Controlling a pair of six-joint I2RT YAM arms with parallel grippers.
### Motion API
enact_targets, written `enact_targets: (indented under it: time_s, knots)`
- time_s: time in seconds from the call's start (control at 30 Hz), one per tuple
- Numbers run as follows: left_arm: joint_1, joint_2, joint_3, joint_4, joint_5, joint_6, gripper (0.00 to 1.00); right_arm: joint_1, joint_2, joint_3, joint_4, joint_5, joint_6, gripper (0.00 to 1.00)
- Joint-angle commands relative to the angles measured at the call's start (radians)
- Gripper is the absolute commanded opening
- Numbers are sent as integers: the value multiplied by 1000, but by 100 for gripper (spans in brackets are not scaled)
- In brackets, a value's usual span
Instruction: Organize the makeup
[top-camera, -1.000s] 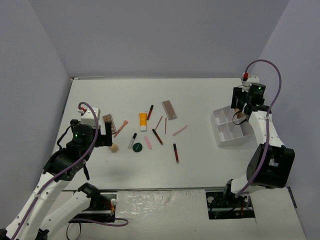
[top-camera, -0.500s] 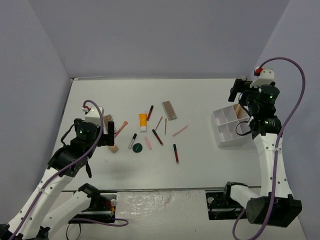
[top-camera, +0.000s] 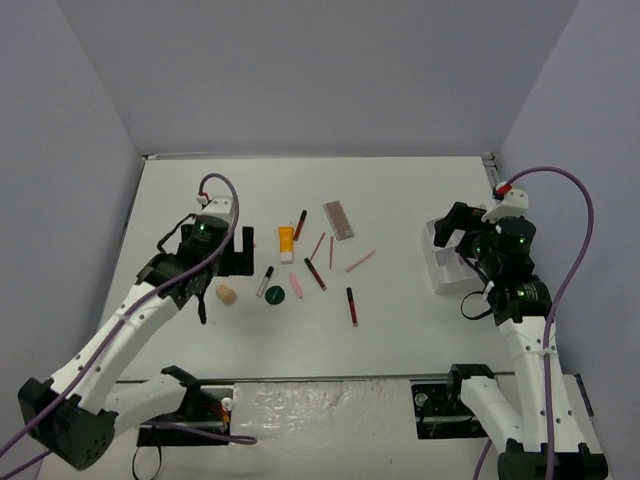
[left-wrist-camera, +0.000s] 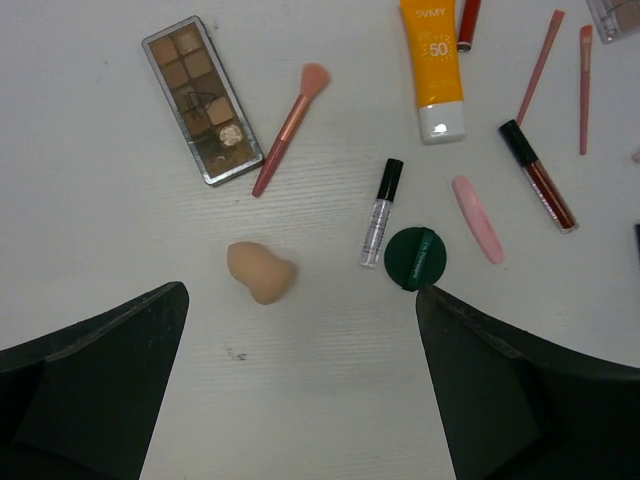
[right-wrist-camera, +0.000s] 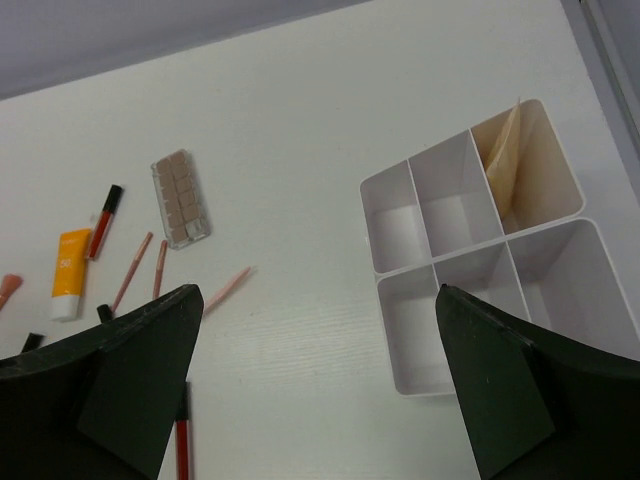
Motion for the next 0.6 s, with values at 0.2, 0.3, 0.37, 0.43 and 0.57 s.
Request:
enact_targets:
  time_s: [0.2,0.3,0.37,0.43,0.57]
  knots:
    - [-13,411,233,191,53,-186,96,6,-219,-45,43,1,80,100]
    - [-22,507,281,210,57,-208,91,6,-267,-65,38,9,85,100]
    - [-27,565,315,211,54,-211,90,24,-286,-74,36,17,86,100]
    - [-28,616,346,209,51,-212,89,36,-299,-80,35,22,84,100]
    - [-28,701,390,204,47,-212,88,50,-310,-86,33,28,82,100]
